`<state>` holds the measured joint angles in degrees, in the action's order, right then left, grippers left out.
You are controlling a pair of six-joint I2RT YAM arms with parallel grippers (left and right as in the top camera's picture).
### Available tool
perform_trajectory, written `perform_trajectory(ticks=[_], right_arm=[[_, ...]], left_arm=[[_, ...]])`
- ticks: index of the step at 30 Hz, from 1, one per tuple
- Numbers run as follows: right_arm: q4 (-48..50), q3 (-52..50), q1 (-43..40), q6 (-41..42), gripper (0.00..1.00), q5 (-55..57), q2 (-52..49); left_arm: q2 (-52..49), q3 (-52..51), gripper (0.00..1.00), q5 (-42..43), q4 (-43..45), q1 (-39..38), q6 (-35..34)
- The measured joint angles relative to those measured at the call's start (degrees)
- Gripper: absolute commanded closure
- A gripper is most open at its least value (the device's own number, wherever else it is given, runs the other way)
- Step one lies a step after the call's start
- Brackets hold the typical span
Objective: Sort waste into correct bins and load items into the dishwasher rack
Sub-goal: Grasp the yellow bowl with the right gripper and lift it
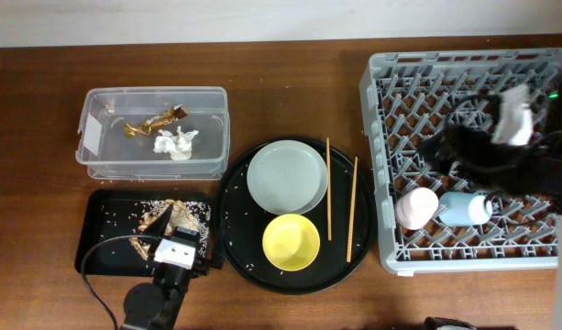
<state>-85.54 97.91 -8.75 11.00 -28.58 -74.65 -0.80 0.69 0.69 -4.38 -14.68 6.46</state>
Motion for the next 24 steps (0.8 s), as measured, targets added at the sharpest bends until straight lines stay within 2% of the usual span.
perform_trajectory(ticks=[2,4,8,12,14,16,17,19,20,23,24], right_arm=[[-1.7,-3.8,10.8,-0.5,0.18,0.5,0.1],[0.7,-10.5,19.8,1.9,0.19,3.9,0.2],[14.6,-27.4,33.4,10.3,0.26,7.9,-0.5],[32.4,-41.1,43.4,20.1,0.33,9.1,-2.2],[36.0,-43.5,44.6,23.4,0.34,10.0,-4.4],[37.5,-43.9,45.0,27.2,0.36,12.0,-11.3],[37.8,-44.1,45.0,28.0,0.42,12.4,-13.0],[38.5,-44.2,45.0,29.2,0.69,12.9,-17.7],[38.5,-44.2,45.0,29.4,0.79,12.9,-20.3],[38.9,-44.6,44.8,30.1,0.96,13.1,-23.5],[39.2,-44.6,44.3,29.7,0.96,13.1,-23.1]], left_arm=[[0.0,0.0,0.00,0.0,0.0,0.0,0.0],[-0.1,0.0,0.01,0.0,0.0,0.0,0.0],[0.0,0.0,0.00,0.0,-0.1,0.0,0.0],[0.0,0.0,0.00,0.0,-0.1,0.0,0.0],[0.0,0.0,0.01,0.0,-0.1,0.0,0.0],[0.0,0.0,0.00,0.0,-0.1,0.0,0.0],[0.0,0.0,0.00,0.0,-0.1,0.0,0.0],[0.0,0.0,0.01,0.0,-0.1,0.0,0.0],[0.0,0.0,0.00,0.0,-0.1,0.0,0.0],[0.0,0.0,0.00,0.0,-0.1,0.0,0.0],[0.0,0.0,0.01,0.0,-0.1,0.0,0.0]])
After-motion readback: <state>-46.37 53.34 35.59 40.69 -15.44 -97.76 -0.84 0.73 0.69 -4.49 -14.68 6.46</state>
